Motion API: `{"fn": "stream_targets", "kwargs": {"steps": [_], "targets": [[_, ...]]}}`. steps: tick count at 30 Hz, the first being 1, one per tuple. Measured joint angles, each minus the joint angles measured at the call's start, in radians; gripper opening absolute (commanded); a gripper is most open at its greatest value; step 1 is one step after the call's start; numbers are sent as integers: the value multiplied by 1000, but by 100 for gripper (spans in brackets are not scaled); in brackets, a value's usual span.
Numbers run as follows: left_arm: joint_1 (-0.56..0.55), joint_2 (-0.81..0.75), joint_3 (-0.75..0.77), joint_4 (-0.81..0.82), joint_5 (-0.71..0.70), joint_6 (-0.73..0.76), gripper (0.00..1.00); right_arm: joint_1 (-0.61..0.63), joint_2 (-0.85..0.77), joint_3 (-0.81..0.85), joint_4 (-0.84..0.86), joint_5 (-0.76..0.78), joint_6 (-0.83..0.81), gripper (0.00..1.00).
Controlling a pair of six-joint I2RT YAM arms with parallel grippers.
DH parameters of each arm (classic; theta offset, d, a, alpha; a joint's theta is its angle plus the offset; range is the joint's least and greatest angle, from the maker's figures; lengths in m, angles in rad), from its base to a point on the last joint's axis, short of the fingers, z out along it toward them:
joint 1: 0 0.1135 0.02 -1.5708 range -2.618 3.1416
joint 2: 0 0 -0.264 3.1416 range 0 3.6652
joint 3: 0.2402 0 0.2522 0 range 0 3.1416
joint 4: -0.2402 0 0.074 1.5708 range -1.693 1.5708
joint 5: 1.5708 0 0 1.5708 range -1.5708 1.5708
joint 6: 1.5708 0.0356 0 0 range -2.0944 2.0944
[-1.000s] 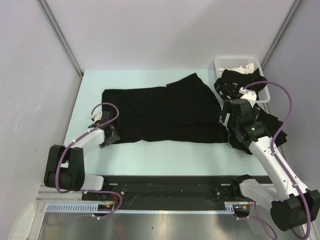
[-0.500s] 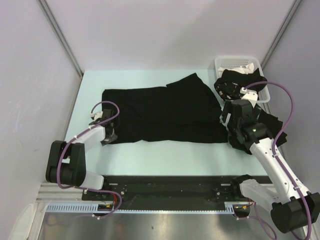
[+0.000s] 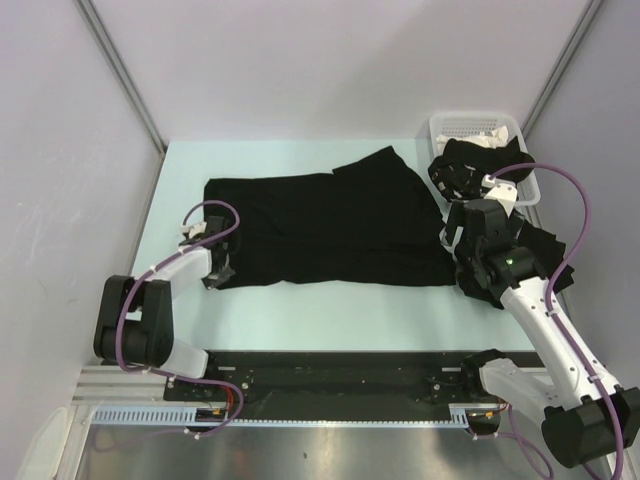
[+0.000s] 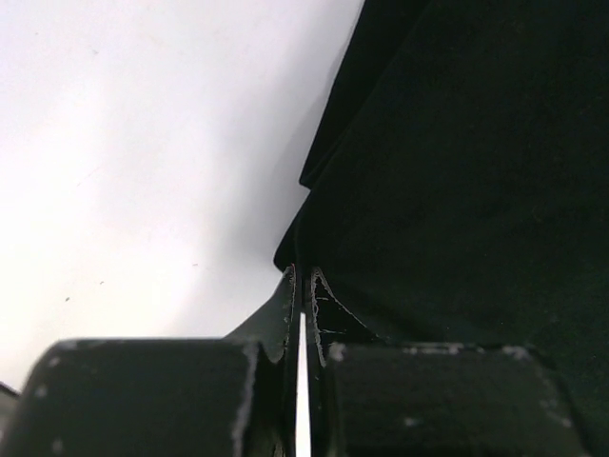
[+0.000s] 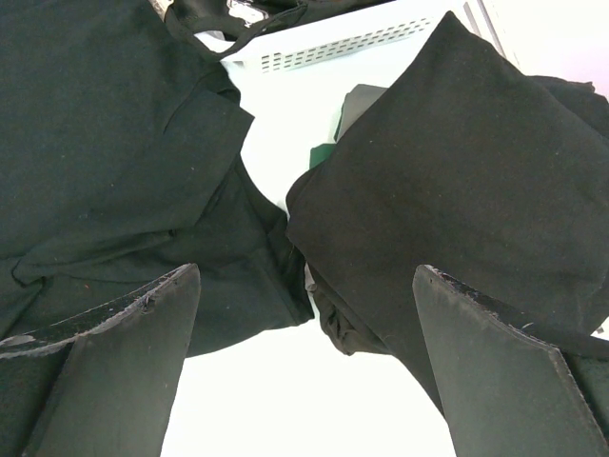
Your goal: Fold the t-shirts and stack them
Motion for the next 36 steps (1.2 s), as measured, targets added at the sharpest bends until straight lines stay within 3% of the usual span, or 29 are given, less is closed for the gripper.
{"fn": "stream_targets", "kwargs": {"steps": [12, 36], "targets": [[28, -38, 66, -117, -40, 16, 0, 0, 29, 0, 48, -8, -8, 100], [172, -85, 78, -145, -56, 127, 0, 0, 35, 0, 60, -6, -34, 100]]}}
